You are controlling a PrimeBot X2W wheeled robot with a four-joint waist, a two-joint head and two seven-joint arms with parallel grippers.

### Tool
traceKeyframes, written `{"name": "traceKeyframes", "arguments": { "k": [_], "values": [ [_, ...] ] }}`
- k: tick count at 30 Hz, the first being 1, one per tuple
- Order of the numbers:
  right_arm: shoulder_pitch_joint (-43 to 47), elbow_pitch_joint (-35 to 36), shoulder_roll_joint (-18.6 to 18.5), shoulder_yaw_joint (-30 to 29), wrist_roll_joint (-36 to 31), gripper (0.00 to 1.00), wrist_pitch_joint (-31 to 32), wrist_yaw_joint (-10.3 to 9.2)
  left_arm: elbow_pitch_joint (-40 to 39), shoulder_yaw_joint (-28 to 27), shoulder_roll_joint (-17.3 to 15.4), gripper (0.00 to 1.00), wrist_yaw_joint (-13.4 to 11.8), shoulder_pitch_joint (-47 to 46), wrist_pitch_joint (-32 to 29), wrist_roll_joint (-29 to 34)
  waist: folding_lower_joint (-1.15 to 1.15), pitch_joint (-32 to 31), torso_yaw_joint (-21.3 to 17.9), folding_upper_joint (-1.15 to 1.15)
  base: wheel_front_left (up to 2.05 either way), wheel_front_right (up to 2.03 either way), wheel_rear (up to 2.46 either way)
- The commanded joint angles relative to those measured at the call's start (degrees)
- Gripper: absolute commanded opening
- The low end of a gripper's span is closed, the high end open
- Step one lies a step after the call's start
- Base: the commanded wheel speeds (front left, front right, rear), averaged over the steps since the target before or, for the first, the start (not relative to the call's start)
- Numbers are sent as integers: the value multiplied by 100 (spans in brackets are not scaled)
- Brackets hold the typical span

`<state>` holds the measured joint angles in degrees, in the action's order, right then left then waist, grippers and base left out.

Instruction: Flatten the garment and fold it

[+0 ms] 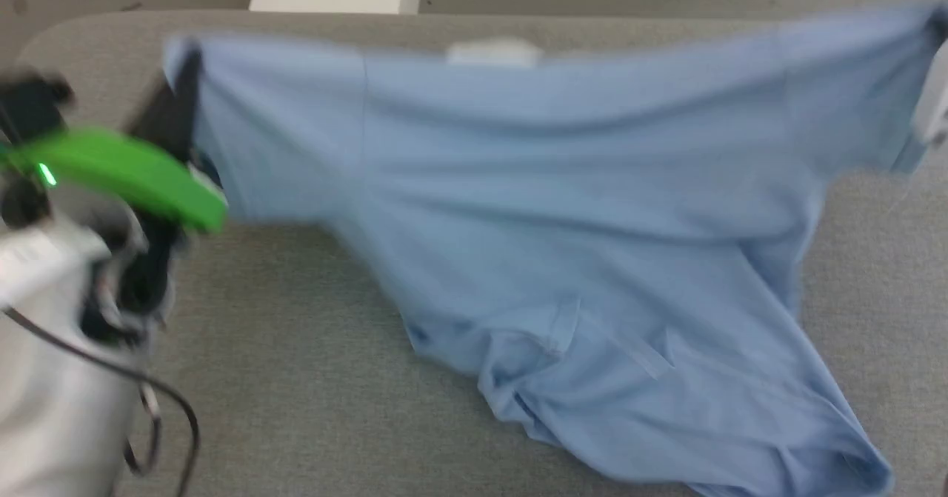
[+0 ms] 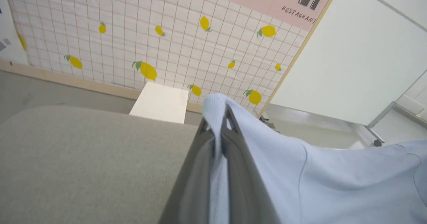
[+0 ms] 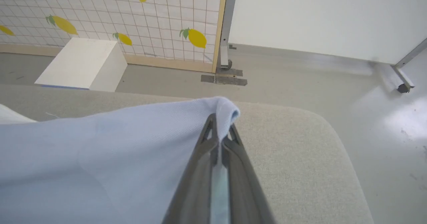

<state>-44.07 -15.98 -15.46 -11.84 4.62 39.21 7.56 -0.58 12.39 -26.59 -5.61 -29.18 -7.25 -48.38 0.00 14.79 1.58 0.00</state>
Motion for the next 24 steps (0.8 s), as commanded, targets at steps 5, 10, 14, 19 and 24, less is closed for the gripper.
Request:
{"name": "traceKeyframes", "arguments": {
  "k": [5, 10, 14, 19, 24],
  "values": [
    [-1169, 271, -230, 233, -78, 0, -294, -8, -16, -149, -231, 0, -200, -1601, -244, 254, 0, 631, -272, 0, 0, 0, 0],
    [-2358, 225, -324, 368, -352, 0, -763, -8, 372, -190, -219, 0, -372, -3127, -124, 643, 0, 1139, -400, 0, 0, 0, 0],
    [-3303, 92, -245, 327, -576, 0, -1237, -8, 736, -355, -121, 0, -502, -4192, 268, 849, 0, 1460, -496, 0, 0, 0, 0],
    [-4301, -109, -72, 118, -920, 0, -2103, -8, 1170, -577, 37, 0, -506, -5243, 920, 941, 0, 1695, -560, 0, 0, 0, 0],
    [-4606, -551, 107, -67, -1032, 0, -2750, -8, 1639, -567, 157, 0, -219, -5429, 1215, 826, 0, 1731, -511, 0, 0, 0, 0]
  ]
}}
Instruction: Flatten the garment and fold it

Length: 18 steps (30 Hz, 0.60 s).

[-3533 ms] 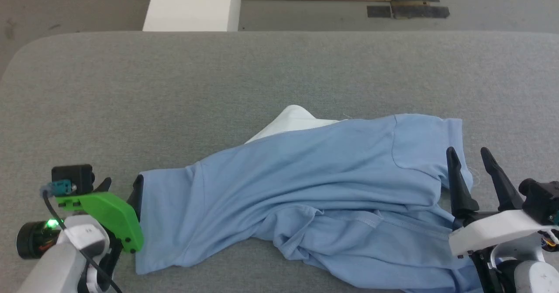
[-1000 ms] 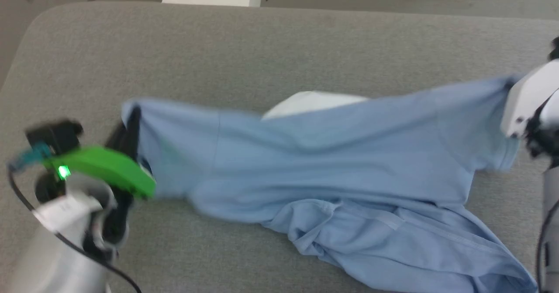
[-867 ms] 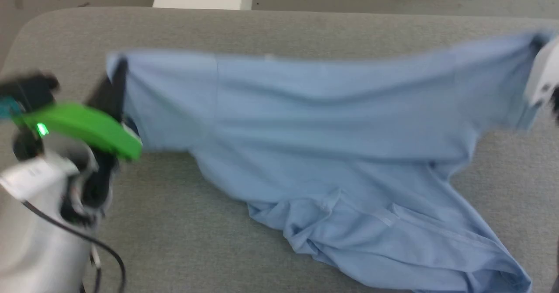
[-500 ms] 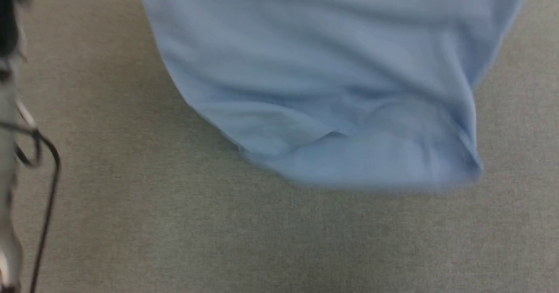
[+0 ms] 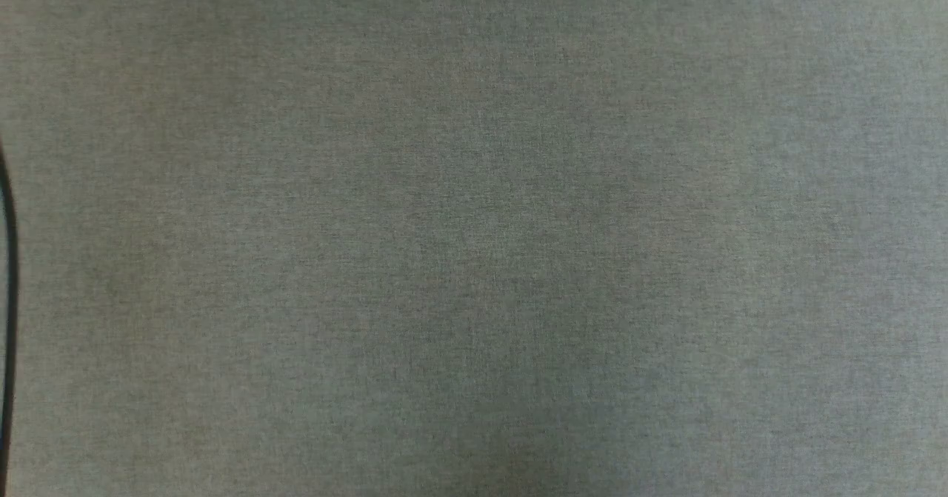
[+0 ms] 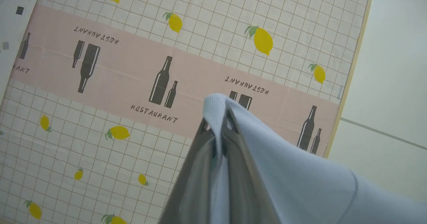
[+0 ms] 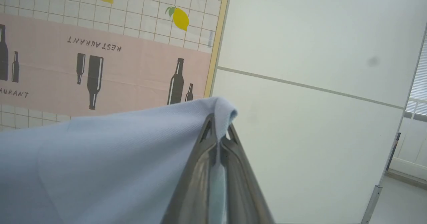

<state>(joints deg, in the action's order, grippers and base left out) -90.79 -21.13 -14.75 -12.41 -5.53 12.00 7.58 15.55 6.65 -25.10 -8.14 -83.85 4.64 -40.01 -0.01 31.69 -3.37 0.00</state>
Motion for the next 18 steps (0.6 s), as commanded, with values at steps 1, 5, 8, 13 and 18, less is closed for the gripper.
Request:
{"name": "traceKeyframes", "arguments": {
  "k": [1, 5, 8, 13, 18],
  "values": [
    [100, -161, 15, 16, 4, 0, -69, -9, 104, 48, 11, 0, 99, 121, 22, -24, 1, 40, 2, 0, 0, 0, 0],
    [606, -569, 19, 177, 231, 0, -287, -9, 431, 290, -46, 0, 402, 774, 10, -9, 1, -66, 59, 0, 0, 0, 0],
    [1257, -755, 22, 363, 549, 0, -395, -9, 606, 430, -80, 0, 571, 1494, 25, -38, 1, -228, 98, 0, 0, 0, 0],
    [2454, -891, -79, 660, 1185, 0, -384, -9, 575, 592, -212, 0, 774, 2929, -156, -215, 1, -640, 146, 0, 0, 0, 0],
    [3993, -541, -191, 841, 1780, 0, -83, -9, 144, 685, -285, 0, 712, 4698, -488, -534, 1, -1246, 200, 0, 0, 0, 0]
  ]
}}
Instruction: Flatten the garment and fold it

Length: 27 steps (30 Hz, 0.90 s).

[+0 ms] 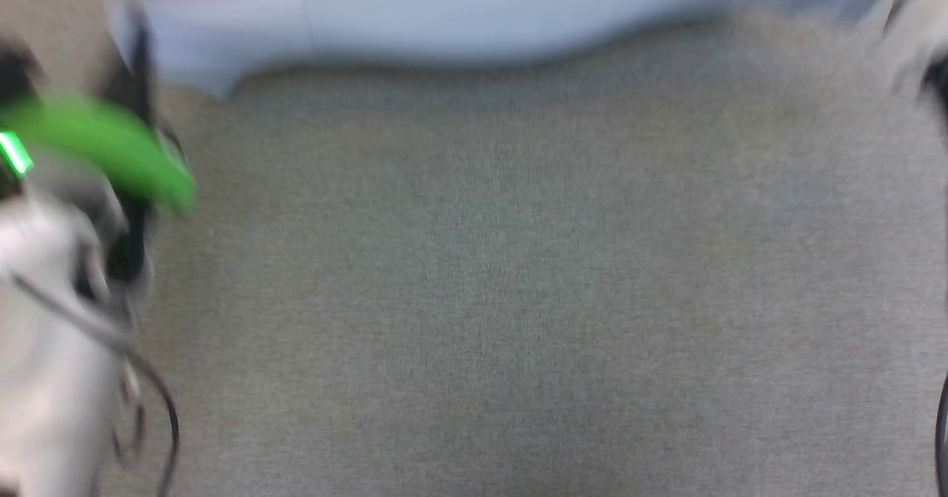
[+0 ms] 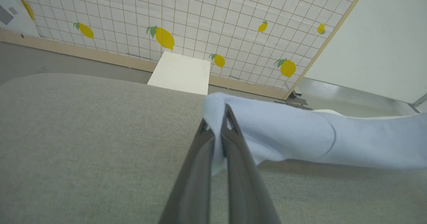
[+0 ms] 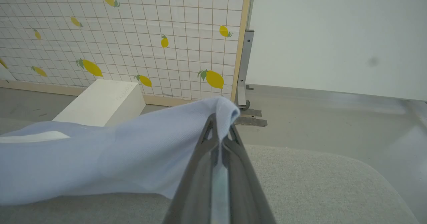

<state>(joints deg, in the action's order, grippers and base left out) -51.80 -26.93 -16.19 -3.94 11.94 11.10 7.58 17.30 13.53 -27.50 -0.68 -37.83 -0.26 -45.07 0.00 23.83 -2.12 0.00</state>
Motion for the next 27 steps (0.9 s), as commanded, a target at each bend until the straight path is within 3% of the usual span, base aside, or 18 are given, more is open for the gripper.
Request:
{"name": "traceKeyframes", "arguments": {
  "k": [1, 6, 15, 21, 27],
  "values": [
    [471, 193, -49, -34, 143, 0, 122, -9, -172, -7, -43, 0, -78, 493, -82, -136, 0, -579, 77, 0, 0, 0, 0],
    [2285, 1102, 31, -441, 405, 0, 639, -9, -848, -74, 110, 0, -299, 2149, -282, -668, 0, -1068, 168, 0, 0, 0, 0],
    [4672, 2440, 943, -1455, 237, 0, 1584, -9, -1557, 143, 247, 0, -882, 4043, -695, -979, 0, -1640, 253, 0, 0, 0, 0],
    [5629, 2659, 1286, -1902, -35, 0, 2358, -9, -1834, 128, 245, 0, -1218, 4822, -884, -1163, 0, -1848, 309, 0, 0, 0, 0],
    [6145, 2425, 1328, -2050, 180, 0, 3017, -9, -1908, 79, 233, 0, -1479, 5365, -989, -1291, 0, -1928, 312, 0, 0, 0, 0]
  ]
}}
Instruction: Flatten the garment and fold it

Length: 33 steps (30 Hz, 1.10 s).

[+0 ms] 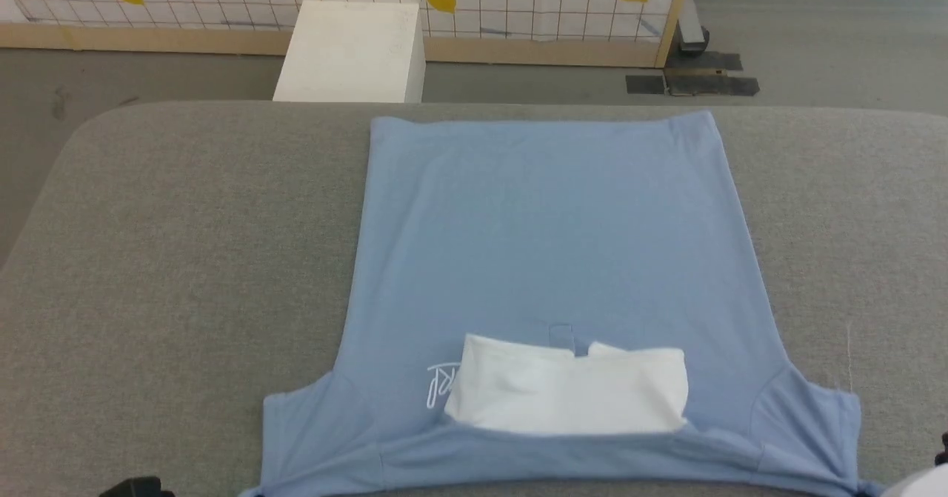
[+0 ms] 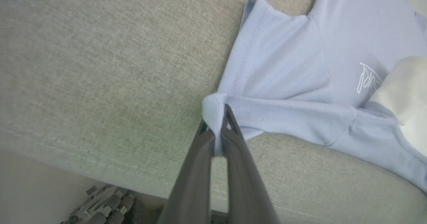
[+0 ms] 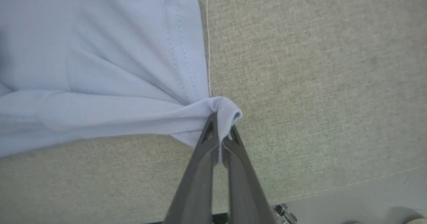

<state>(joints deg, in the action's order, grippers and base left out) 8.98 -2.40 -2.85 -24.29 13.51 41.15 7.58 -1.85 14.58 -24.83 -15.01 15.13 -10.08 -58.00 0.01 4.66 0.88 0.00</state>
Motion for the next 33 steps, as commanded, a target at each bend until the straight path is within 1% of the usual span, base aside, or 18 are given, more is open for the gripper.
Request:
{"name": "traceKeyframes", "arguments": {
  "k": [1, 5, 6, 8, 9, 14, 19, 22, 26, 29, 33],
  "values": [
    [100, -103, -5, -5, 76, 0, 29, -9, 4, -16, -30, 0, -65, 98, -10, 8, -1, -7, 14, 0, 0, 0, 0],
    [127, -508, -4, 49, 184, 0, -61, -9, -18, 42, 29, 0, -63, 89, -23, -4, -1, 15, 26, 0, 0, 0, 0],
    [97, -599, -4, 52, 195, 17, -158, -9, -29, 47, 43, 0, -45, 66, -10, -5, -1, 19, 29, 0, 0, 0, 0],
    [35, -667, -4, 107, 248, 97, -380, -9, -56, 44, 63, 0, -8, 18, 40, 4, -1, 25, 29, 0, 0, 0, 0],
    [2, -671, -4, 122, 311, 100, -477, -9, -73, 40, 73, 0, 8, 1, 61, 2, -1, 28, 28, 0, 0, 0, 0],
    [-304, -371, -3, 150, 418, 100, -1258, -9, -193, 11, 83, 0, 82, -95, 182, 39, -1, 85, 45, 0, 0, 0, 0],
    [-862, 119, -3, 241, 261, 100, -2007, -9, -332, 31, 94, 0, 158, -303, 264, 113, -1, 276, 145, 0, 0, 0, 0],
    [-1459, 265, -6, 301, 37, 100, -2410, -9, -450, 82, 114, 0, 184, -483, 277, 177, -1, 505, 278, 0, 0, 0, 0],
    [-2377, 37, -208, 368, -195, 100, -2786, -9, -590, 179, 166, 0, 231, -750, 302, 280, -1, 865, 503, 0, 0, 0, 0],
    [-3106, -381, -488, 342, -317, 100, -2871, -9, -638, 249, 226, 0, 273, -931, 327, 333, -1, 1174, 704, 0, 0, 0, 0],
    [-3852, -980, -817, 267, -594, 100, -2909, -9, -566, 316, 314, 0, 324, -1104, 377, 370, -1, 1465, 936, 0, 0, 0, 0]
  ]
}}
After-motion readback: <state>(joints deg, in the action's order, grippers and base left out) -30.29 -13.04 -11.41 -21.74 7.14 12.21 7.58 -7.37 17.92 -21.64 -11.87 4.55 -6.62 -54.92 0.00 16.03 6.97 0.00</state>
